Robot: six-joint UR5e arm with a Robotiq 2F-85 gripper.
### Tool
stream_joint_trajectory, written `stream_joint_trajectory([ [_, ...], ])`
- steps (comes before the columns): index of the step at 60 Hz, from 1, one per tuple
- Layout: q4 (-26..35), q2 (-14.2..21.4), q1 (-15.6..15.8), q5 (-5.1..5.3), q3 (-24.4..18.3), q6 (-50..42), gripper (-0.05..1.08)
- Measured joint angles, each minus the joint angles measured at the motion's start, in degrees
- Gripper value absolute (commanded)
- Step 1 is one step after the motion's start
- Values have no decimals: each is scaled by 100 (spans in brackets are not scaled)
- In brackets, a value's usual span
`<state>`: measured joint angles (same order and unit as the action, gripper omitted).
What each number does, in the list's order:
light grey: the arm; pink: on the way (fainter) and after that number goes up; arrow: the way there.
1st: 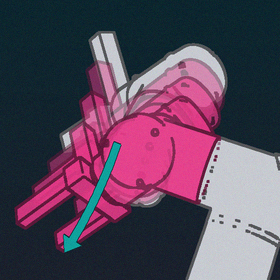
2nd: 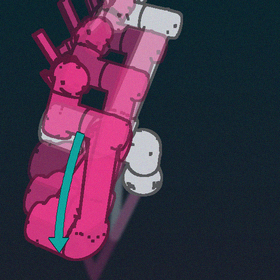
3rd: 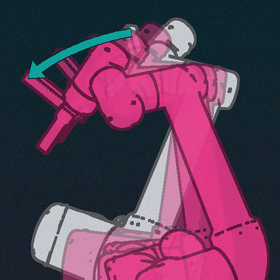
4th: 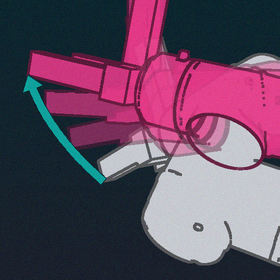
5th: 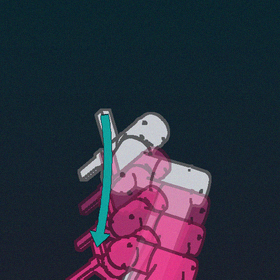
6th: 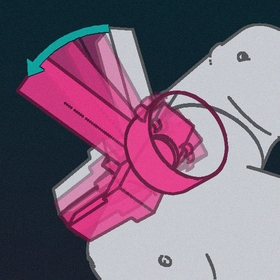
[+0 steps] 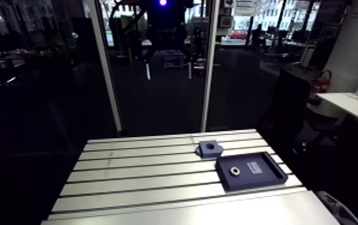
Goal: Pick up the bearing and press it into the housing until flush.
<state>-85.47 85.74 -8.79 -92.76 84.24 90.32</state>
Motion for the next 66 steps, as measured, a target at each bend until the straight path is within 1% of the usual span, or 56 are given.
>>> stream_joint_trajectory([
  [22,68,161,225,7,117,176,1],
  [37,67,179,259,-3,125,201,1],
  [46,51,178,232,-11,156,409,1],
  [51,45,178,158,-13,173,609,1],
  [55,41,177,42,-13,185,796,1],
  [58,36,176,-143,-9,201,1019,1],
  [66,10,175,-473,-1,268,1330,1],
])
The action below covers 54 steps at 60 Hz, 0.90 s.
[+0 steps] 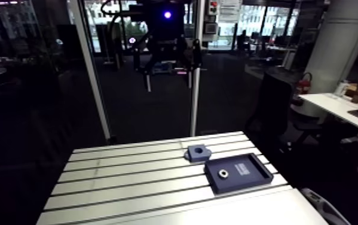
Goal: Pick up the bearing and press it into the housing until flush.
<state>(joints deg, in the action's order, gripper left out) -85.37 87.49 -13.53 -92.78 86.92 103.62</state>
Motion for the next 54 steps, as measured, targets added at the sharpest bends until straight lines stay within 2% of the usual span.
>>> stream_joint_trajectory([
  [23,-673,-87,-692,15,465,766,1],
  [54,-1720,-759,-1071,15,921,1253,1],
])
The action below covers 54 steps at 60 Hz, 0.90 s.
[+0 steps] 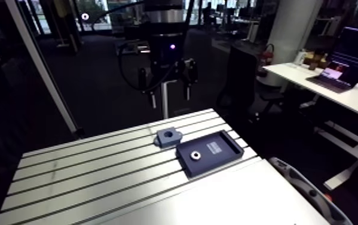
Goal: Pick up the bearing and press it into the housing until flush.
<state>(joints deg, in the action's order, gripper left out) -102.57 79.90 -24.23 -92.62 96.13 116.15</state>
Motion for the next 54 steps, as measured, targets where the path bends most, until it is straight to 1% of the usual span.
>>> stream_joint_trajectory([
  [27,-948,-653,-341,-8,331,387,1],
  [28,-971,-673,-354,-9,338,396,5],
  [30,-1042,-730,-392,-12,360,420,20],
  [31,-1105,-780,-421,-15,379,436,20],
  [32,-1134,-801,-433,-16,388,442,26],
  [33,-1158,-818,-443,-17,395,448,26],
  [34,-1183,-835,-453,-18,404,453,30],
  [35,-1208,-850,-462,-20,412,457,30],
  [37,-1250,-873,-476,-23,427,463,36],
  [54,-1558,-959,-528,-30,708,479,44],
])
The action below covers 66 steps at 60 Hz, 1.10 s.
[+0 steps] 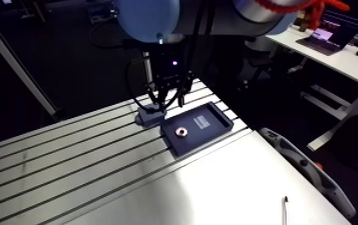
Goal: Pick up the bearing and press it into the housing until flush.
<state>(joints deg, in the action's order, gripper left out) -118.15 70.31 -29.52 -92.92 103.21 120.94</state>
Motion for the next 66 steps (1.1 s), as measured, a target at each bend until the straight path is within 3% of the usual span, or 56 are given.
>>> stream_joint_trajectory([
  [66,-373,-189,-216,6,364,83,43],
])
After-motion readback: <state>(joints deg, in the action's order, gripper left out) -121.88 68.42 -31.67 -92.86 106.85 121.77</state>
